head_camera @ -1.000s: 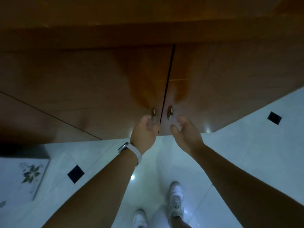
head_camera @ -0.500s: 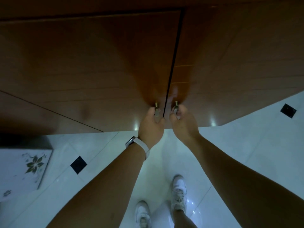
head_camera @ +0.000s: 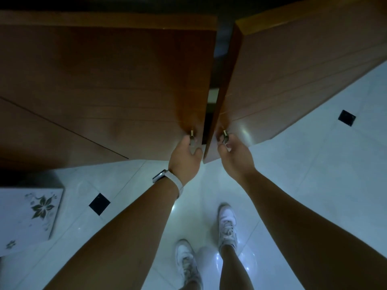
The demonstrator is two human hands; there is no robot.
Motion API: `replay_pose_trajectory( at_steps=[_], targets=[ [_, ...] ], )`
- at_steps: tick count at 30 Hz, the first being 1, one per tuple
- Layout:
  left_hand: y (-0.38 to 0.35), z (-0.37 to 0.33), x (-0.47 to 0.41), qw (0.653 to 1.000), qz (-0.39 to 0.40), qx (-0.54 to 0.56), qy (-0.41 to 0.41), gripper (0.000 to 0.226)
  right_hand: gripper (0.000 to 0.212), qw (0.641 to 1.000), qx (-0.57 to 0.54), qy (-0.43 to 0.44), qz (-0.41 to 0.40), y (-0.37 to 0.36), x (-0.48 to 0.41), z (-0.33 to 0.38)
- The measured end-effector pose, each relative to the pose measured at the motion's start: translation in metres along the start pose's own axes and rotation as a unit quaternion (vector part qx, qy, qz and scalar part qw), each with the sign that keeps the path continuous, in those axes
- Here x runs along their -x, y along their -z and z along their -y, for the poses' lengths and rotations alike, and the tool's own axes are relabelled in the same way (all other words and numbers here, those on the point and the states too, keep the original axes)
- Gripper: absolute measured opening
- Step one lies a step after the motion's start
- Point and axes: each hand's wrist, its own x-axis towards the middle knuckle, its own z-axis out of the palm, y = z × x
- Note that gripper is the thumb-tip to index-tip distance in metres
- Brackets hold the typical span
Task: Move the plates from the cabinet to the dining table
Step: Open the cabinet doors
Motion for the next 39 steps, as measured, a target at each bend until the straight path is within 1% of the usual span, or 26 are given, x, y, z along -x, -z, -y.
replay_pose_trajectory(
  at_steps=[2, 5, 7, 9, 11, 13, 16, 17, 20, 22, 25, 28, 30, 32, 36, 37, 39],
  targets=[
    [0.004, 0.004, 0.007, 1.000, 0.011, -0.004, 0.002, 0.008, 0.025, 1.000, 0.013, -0.003, -0.006, 0.002, 0.007, -0.005],
    [0.010, 0.011, 0.022, 1.000, 0.017, 0.008, -0.003, 0.016, 0.030, 0.999, 0.020, -0.021, -0.015, 0.003, 0.018, -0.012],
    [0.012, 0.017, 0.034, 1.000, 0.020, 0.007, 0.005, 0.020, 0.028, 0.999, 0.032, -0.026, -0.024, 0.004, 0.025, -0.016],
    [0.013, 0.027, 0.046, 1.000, 0.007, 0.010, 0.005, 0.024, 0.027, 0.998, 0.049, -0.025, -0.036, 0.005, 0.033, -0.022],
    [0.016, 0.036, 0.058, 1.000, -0.008, 0.009, -0.006, 0.021, 0.021, 0.997, 0.056, -0.022, -0.049, 0.005, 0.042, -0.028],
    [0.018, 0.039, 0.071, 1.000, -0.015, -0.020, -0.006, 0.024, 0.014, 0.997, 0.058, -0.022, -0.056, 0.008, 0.053, -0.034],
    [0.017, 0.045, 0.090, 0.997, -0.041, -0.054, 0.023, 0.032, 0.010, 0.997, 0.055, -0.028, -0.050, 0.013, 0.071, -0.046],
    [0.018, 0.047, 0.096, 0.997, -0.051, -0.055, 0.035, 0.031, 0.012, 0.997, 0.059, -0.027, -0.045, 0.015, 0.076, -0.049],
    [0.017, 0.052, 0.116, 0.994, -0.079, -0.052, 0.061, 0.030, 0.031, 0.997, 0.067, -0.021, -0.023, 0.024, 0.089, -0.055],
    [0.016, 0.052, 0.129, 0.992, -0.095, -0.037, 0.077, 0.030, 0.037, 0.997, 0.070, -0.032, -0.014, 0.031, 0.098, -0.060],
    [0.018, 0.055, 0.146, 0.986, -0.134, -0.018, 0.102, 0.034, 0.045, 0.997, 0.064, -0.043, -0.027, 0.040, 0.113, -0.075],
    [0.021, 0.062, 0.157, 0.982, -0.148, -0.005, 0.117, 0.039, 0.055, 0.996, 0.045, -0.051, -0.050, 0.048, 0.128, -0.094],
    [0.024, 0.064, 0.165, 0.979, -0.159, 0.005, 0.126, 0.039, 0.056, 0.997, 0.025, -0.050, -0.058, 0.054, 0.136, -0.104],
    [0.026, 0.063, 0.172, 0.976, -0.173, 0.007, 0.133, 0.037, 0.052, 0.996, 0.006, -0.053, -0.067, 0.060, 0.141, -0.112],
    [0.032, 0.071, 0.185, 0.971, -0.183, -0.002, 0.155, 0.039, 0.049, 0.994, -0.003, -0.064, -0.086, 0.068, 0.148, -0.121],
    [0.034, 0.075, 0.189, 0.970, -0.181, -0.001, 0.161, 0.042, 0.049, 0.994, -0.010, -0.067, -0.092, 0.068, 0.151, -0.122],
    [0.037, 0.079, 0.196, 0.966, -0.184, -0.005, 0.182, 0.057, 0.050, 0.991, -0.032, -0.088, -0.101, 0.067, 0.155, -0.124]
  ],
)
